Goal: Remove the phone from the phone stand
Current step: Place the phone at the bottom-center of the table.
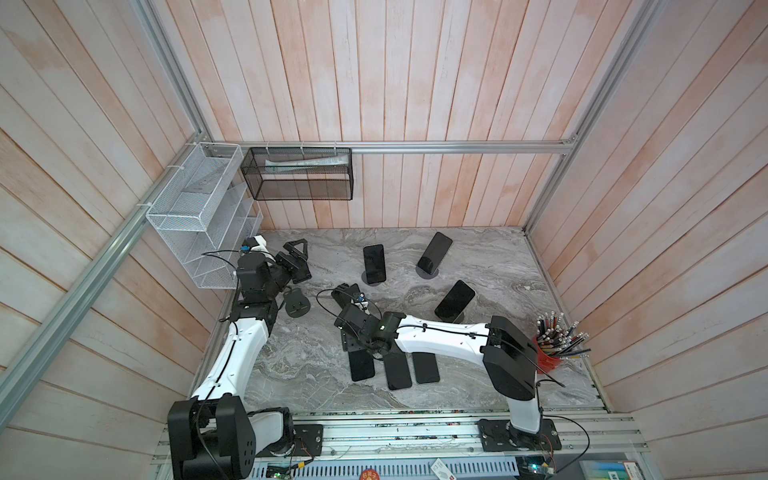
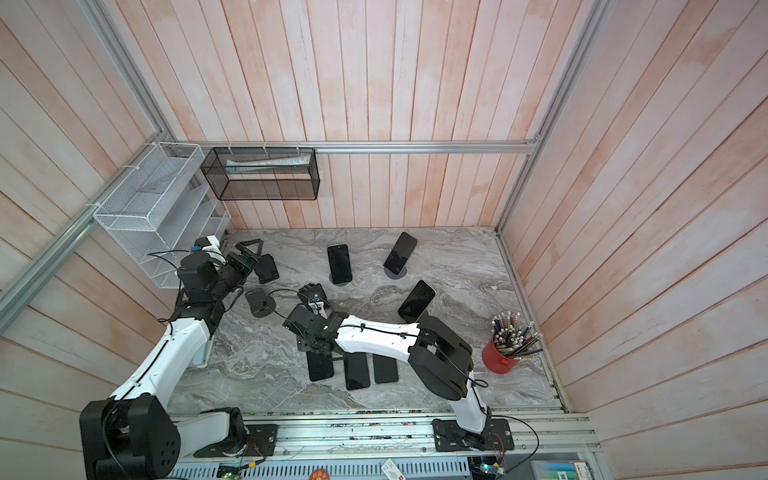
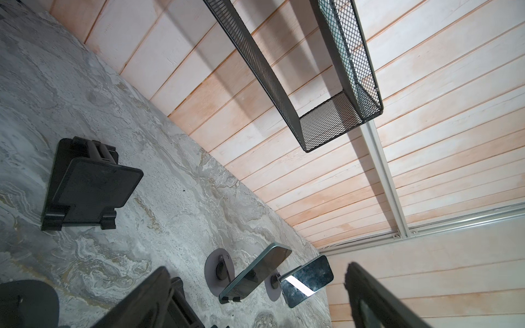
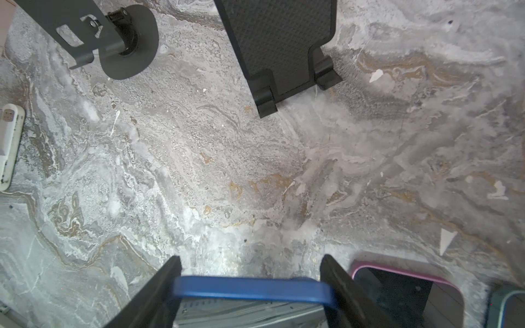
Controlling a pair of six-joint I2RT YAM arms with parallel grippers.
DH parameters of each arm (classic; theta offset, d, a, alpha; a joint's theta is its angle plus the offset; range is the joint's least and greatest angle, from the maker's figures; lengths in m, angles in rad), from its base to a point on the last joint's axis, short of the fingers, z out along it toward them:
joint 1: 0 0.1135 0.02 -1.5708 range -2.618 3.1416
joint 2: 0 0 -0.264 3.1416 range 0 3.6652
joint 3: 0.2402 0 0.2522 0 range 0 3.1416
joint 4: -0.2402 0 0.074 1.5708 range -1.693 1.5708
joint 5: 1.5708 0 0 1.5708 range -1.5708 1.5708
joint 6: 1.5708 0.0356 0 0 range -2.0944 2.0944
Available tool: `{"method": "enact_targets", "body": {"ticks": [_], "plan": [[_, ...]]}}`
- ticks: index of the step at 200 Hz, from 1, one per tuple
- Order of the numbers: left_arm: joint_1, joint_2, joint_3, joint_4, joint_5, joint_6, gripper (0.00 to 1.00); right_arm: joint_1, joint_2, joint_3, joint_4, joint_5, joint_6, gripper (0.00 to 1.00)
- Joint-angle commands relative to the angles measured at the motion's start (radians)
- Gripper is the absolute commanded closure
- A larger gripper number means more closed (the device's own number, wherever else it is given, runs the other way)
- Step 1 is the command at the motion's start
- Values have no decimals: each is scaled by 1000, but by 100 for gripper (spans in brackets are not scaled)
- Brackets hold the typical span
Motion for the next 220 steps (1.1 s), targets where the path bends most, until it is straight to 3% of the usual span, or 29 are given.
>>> {"method": "enact_targets", "body": {"ticks": [1, 62, 220], "plan": [[5, 4, -7, 21, 17, 0, 3, 20, 36, -13, 10, 33, 21, 37], [5, 1, -3, 15, 16, 9, 3, 37, 95, 6, -20, 134, 66, 36], [9, 30, 16, -24, -13, 49, 3, 9, 106, -131, 112, 94, 119, 29]]}}
